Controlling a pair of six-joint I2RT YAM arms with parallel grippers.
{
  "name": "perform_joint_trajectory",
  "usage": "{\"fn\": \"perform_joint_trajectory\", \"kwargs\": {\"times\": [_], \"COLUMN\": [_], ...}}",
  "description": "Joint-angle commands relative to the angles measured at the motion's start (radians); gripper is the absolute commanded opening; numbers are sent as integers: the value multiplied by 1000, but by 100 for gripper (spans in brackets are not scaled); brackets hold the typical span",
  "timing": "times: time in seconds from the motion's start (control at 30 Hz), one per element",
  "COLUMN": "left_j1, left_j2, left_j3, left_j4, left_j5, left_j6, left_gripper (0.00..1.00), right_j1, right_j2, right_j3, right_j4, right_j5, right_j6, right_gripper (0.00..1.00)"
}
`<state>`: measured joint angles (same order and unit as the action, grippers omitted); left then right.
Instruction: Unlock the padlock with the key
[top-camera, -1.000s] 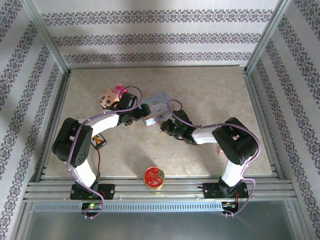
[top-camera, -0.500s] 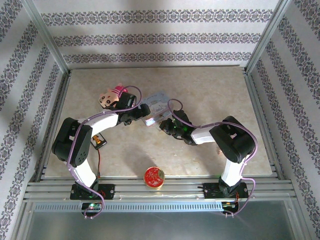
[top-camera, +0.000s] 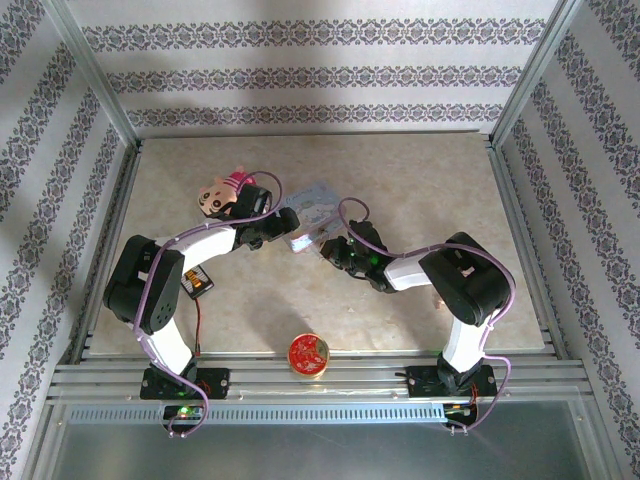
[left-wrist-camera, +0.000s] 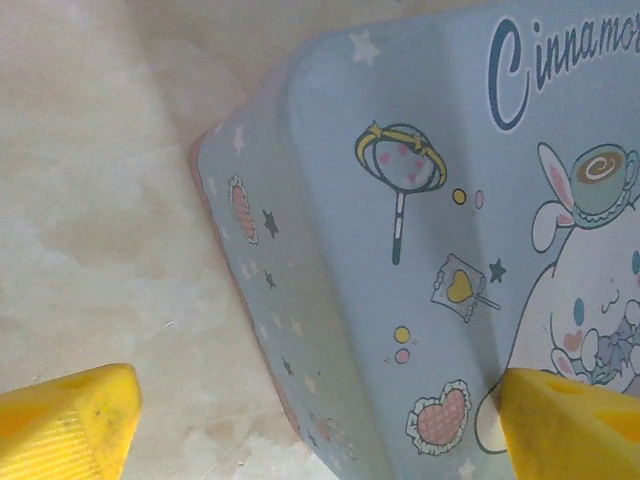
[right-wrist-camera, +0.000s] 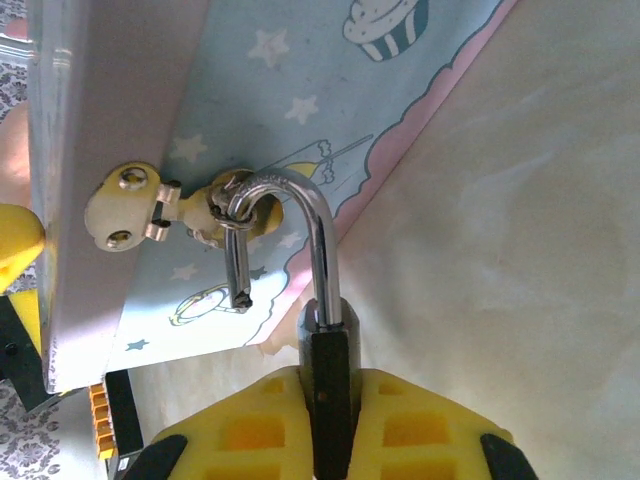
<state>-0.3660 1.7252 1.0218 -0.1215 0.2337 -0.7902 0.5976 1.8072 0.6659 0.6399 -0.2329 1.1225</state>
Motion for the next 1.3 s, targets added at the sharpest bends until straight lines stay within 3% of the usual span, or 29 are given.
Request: {"fn": "perform_joint_trajectory", "kwargs": {"times": [0.0, 0.17, 0.6, 0.73, 0.9, 1.27], "left_j1": [33, 35, 35, 36, 36, 40], "left_j2": [29, 34, 34, 34, 33, 34], "left_j3": [-47, -40, -34, -36, -36, -39], "left_j4": [-109, -106, -103, -101, -101, -99], "left_j5": [-50, -40, -33, -31, -30, -29], "left_j6": [3, -3, -10, -13, -16, -17], "left_gripper": [86, 82, 77, 76, 75, 75], "right_j1": [-13, -18, -41, -45, -48, -55], "right_j2": [-35, -36, -36, -37, -31, -62], "right_j3": [-20, -23, -29, -23, -12, -24], "right_j4": [43, 35, 14, 4, 1, -17], "right_j5": [-7, -5, -8, -11, -23, -10], "right_j6": [-22, -29, -42, -50, -61, -81], "right_gripper": [4, 10, 11, 18, 14, 16]}}
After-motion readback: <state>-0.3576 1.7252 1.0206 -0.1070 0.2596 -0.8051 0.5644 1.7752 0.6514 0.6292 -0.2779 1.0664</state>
